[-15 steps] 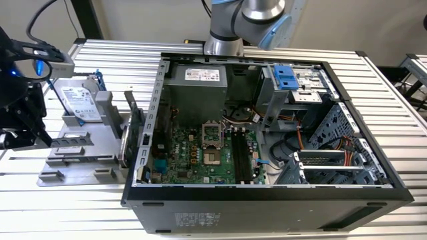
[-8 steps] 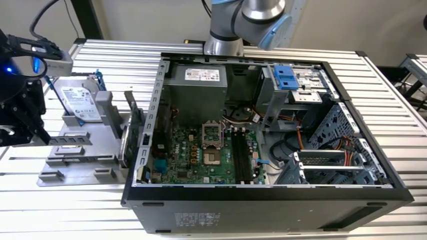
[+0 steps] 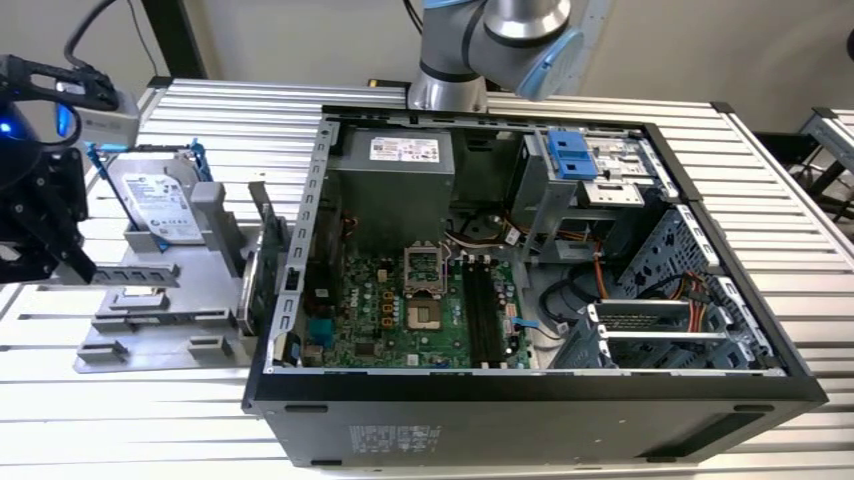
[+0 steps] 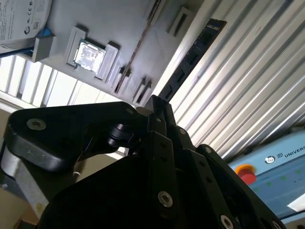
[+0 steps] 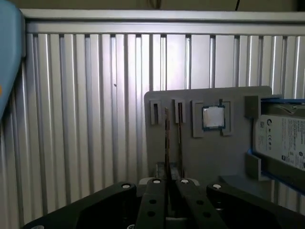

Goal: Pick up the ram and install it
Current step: 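Pick up the ram and move it above insertion slot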

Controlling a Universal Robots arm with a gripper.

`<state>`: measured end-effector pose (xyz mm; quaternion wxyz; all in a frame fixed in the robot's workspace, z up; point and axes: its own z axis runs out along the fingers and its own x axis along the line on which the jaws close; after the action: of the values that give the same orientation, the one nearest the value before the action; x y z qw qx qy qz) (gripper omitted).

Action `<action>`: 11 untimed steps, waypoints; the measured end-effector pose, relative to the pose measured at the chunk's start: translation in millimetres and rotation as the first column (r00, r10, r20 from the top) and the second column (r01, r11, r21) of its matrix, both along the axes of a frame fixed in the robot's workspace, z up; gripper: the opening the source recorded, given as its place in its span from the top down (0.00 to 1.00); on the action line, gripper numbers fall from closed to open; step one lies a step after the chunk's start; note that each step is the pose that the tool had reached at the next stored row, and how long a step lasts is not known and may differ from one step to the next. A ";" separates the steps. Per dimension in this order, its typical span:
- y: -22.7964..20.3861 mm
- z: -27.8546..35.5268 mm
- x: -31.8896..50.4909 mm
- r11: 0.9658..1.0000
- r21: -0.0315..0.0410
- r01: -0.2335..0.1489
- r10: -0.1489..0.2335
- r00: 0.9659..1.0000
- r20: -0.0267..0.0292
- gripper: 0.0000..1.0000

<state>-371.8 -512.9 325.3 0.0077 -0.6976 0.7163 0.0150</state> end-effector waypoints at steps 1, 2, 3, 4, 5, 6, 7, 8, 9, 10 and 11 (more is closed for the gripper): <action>0.0 1.5 0.0 1.000 0.000 0.005 -0.005 1.000 0.000 1.00; 0.0 2.7 0.0 1.000 0.001 0.011 -0.011 1.000 0.000 1.00; 0.0 4.2 0.0 1.000 0.001 0.017 -0.017 1.000 0.000 1.00; 0.0 5.5 0.0 1.000 0.001 0.022 -0.022 1.000 0.000 1.00; 0.0 7.0 0.0 1.000 0.001 0.025 -0.025 1.000 0.000 1.00; 0.0 8.7 0.0 1.000 0.001 0.026 -0.026 1.000 0.000 1.00; 0.0 10.8 0.0 1.000 0.001 0.026 -0.026 1.000 0.000 1.00; 0.0 12.7 0.0 1.000 0.001 0.026 -0.026 1.000 0.000 1.00; 0.0 14.5 0.0 1.000 0.001 0.026 -0.026 1.000 0.000 1.00; 0.0 16.1 0.0 1.000 0.001 0.026 -0.026 1.000 0.000 1.00; 0.0 17.7 0.0 1.000 0.001 0.026 -0.026 1.000 0.000 1.00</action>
<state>-371.7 -512.9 343.1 0.0084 -0.6882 0.7253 0.0154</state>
